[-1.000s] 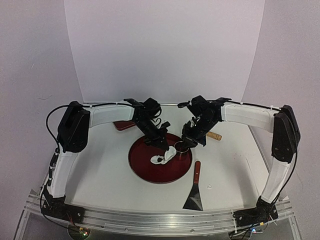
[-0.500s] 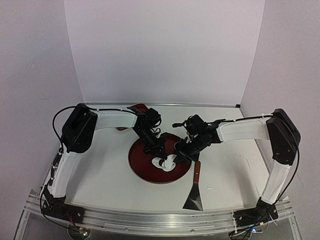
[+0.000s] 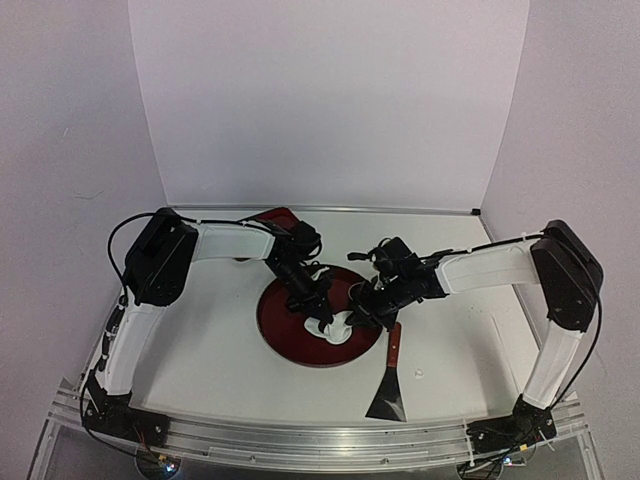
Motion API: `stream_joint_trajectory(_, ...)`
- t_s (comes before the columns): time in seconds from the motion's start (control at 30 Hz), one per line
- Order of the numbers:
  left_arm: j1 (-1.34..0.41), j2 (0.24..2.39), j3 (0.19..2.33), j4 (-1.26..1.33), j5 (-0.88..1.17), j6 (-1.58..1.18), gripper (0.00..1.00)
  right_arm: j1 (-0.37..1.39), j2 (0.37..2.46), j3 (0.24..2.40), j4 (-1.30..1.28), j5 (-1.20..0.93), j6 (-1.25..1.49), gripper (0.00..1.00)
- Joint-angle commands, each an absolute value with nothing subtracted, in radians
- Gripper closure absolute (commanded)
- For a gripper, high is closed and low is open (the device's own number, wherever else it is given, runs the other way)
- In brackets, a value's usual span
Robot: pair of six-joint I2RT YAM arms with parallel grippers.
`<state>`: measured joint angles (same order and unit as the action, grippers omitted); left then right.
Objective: Roll out the dumpling wrappers from the dough
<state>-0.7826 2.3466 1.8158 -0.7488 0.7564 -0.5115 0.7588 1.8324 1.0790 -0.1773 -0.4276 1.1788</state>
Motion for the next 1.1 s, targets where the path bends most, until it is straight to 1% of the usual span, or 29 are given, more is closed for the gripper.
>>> stream_joint_trajectory(0.0,-0.786,2.329,1.804,-0.726,0.755,-0.521,1.00,0.767,1.870,1.117,-0.129,-0.410,1.175,1.00)
stream_joint_trajectory(1.07,-0.785,2.297,1.823,-0.762,0.715,-0.510,1.00,0.770,1.931,1.019,-0.100,-0.431,1.136,1.00)
